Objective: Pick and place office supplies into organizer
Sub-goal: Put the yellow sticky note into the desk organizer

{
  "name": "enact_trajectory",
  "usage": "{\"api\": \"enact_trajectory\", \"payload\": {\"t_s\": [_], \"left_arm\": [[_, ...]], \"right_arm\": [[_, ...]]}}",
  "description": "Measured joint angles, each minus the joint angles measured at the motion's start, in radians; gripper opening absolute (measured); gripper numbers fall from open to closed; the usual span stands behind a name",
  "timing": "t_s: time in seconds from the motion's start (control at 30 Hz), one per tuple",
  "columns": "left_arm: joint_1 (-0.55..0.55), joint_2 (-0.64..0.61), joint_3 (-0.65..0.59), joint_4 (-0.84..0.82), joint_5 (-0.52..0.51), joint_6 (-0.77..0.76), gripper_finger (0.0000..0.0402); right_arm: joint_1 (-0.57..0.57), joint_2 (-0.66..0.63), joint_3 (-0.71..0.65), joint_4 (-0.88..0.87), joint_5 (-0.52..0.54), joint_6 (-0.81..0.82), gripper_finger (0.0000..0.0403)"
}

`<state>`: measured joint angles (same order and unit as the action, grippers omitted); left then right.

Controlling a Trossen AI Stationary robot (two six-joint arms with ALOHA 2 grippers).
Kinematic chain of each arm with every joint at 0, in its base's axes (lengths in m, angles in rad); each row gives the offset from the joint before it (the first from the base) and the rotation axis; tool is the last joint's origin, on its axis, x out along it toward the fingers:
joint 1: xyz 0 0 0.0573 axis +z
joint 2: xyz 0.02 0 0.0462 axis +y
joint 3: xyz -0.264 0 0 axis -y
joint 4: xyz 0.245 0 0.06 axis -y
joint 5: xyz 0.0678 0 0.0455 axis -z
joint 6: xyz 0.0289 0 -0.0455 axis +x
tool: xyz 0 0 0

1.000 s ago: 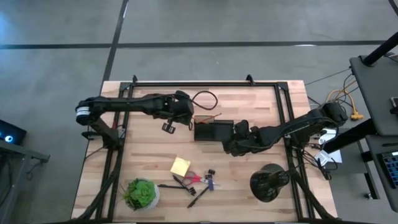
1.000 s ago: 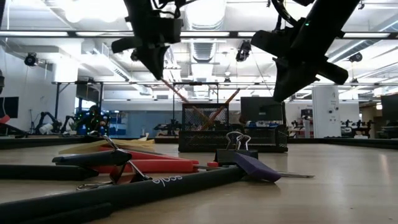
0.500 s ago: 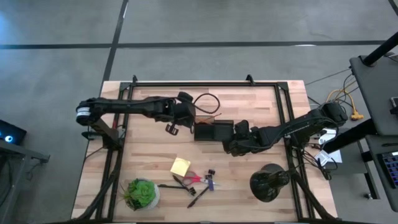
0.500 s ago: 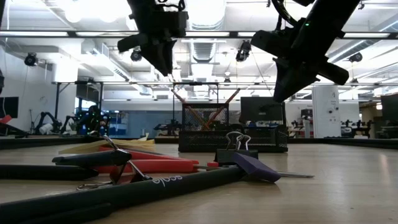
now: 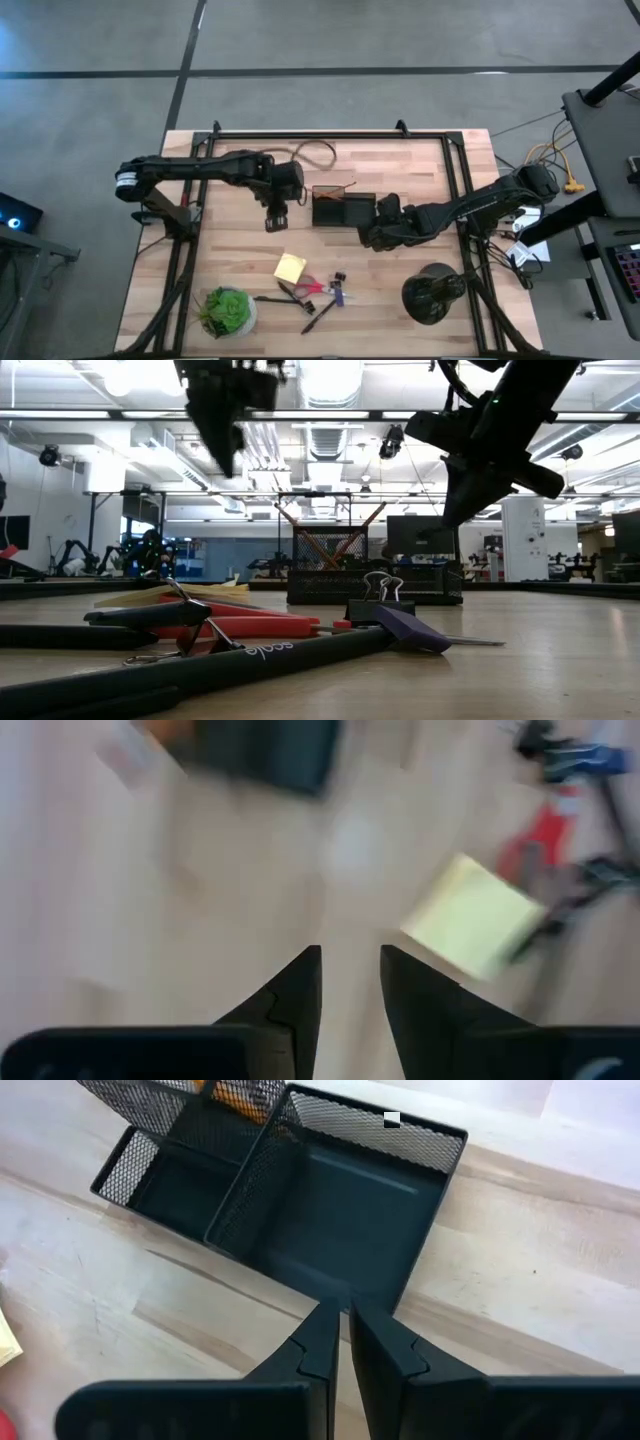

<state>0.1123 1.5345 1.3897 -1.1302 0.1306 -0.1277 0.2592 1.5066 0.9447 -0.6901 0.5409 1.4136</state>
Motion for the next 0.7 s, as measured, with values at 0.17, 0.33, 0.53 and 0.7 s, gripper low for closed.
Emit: {"api": "enact_trajectory", "payload": {"t_s": [0.17, 0.33, 0.53, 0.7], "left_arm": [[-0.037, -0.004, -0.114, 0.048, 0.115, -0.001, 0.0088], [-0.054, -0.062, -0.212, 0.230, 0.144, -0.027, 0.0088], [-0.073, -0.108, -0.333, 0.326, 0.208, -0.299, 0.0088], [-0.173, -0.191, -0.480, 0.548, 0.186, -0.508, 0.0088]], "right_arm": [[0.002, 0.000, -0.001, 0.025, -0.042, -0.054, 0.0024], [0.000, 0.001, -0.026, 0.221, -0.219, -0.197, 0.0024], [-0.012, 0.034, -0.125, 0.574, -0.363, -0.193, 0.0049], [-0.002, 0.118, -0.168, 0.853, -0.423, -0.122, 0.0104]]}}
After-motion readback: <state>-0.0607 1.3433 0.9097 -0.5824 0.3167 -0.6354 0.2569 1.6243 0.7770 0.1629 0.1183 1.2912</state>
